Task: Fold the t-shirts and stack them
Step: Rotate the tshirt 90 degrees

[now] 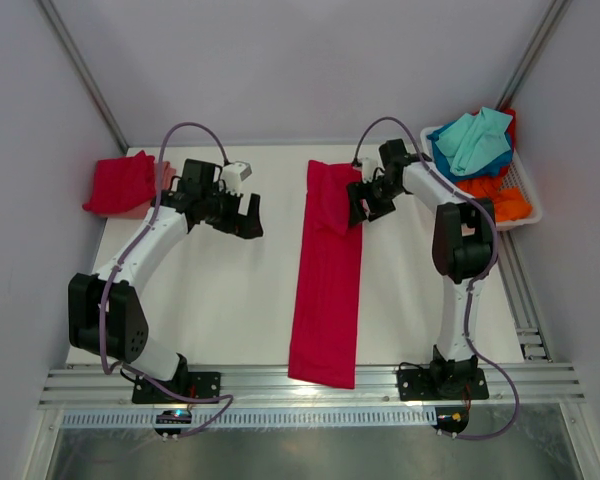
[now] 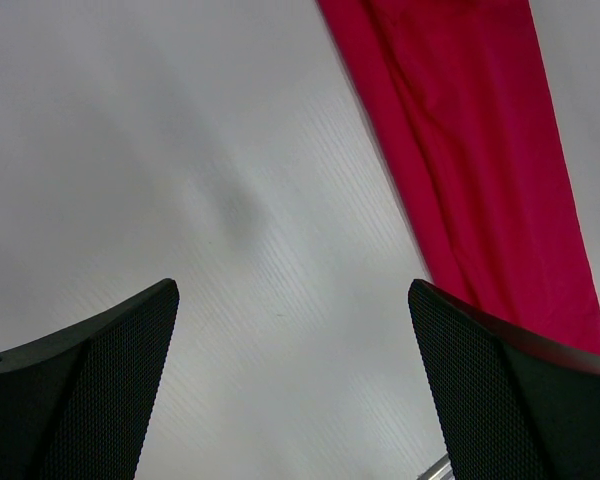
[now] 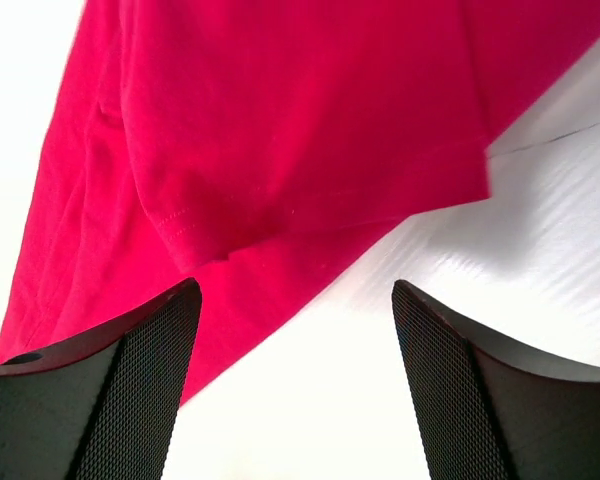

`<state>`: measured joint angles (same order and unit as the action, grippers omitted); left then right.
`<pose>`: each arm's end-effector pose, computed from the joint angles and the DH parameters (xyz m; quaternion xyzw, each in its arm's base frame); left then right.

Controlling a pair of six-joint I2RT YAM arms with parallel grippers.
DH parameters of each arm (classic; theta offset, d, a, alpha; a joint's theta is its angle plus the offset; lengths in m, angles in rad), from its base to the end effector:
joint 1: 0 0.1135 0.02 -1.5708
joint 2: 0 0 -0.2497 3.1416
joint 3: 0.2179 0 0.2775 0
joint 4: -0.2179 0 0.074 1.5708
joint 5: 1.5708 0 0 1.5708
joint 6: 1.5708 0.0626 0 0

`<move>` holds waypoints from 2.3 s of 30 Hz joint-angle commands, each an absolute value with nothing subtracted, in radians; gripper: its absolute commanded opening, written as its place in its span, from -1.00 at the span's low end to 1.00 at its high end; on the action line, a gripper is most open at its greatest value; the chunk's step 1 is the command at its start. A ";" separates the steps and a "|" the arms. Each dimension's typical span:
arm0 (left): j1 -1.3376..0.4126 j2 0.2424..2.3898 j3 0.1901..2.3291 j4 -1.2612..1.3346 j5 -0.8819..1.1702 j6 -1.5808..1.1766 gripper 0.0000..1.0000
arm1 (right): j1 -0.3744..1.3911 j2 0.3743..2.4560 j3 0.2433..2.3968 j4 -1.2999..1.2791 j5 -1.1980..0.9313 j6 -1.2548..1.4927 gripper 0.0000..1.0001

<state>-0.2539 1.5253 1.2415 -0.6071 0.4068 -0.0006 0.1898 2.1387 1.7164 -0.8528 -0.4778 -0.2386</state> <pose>0.3502 -0.1165 0.2424 0.1834 0.9074 -0.2303 0.2998 0.4500 0.1158 0.1437 -0.2383 0.9316 0.2305 0.1488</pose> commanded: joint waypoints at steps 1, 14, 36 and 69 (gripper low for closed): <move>-0.250 1.529 1.284 -0.621 0.492 0.050 0.98 | 0.195 2.045 1.723 -0.727 -0.434 -0.247 0.62; -0.506 1.790 1.538 -0.830 0.439 0.244 0.98 | 0.276 2.172 1.917 -0.589 -0.287 -0.271 0.62; -0.902 1.980 1.578 -0.772 0.341 0.284 0.98 | 0.296 2.345 2.051 -0.588 0.046 -0.186 0.66; -0.945 1.968 1.350 -0.719 0.485 0.224 0.99 | 0.311 2.528 2.358 -0.916 0.058 -0.230 0.86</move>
<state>-0.9352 1.9820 1.3964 -0.6537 0.4492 0.2462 0.3058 2.5145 2.3161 -0.8913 0.0425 -0.2146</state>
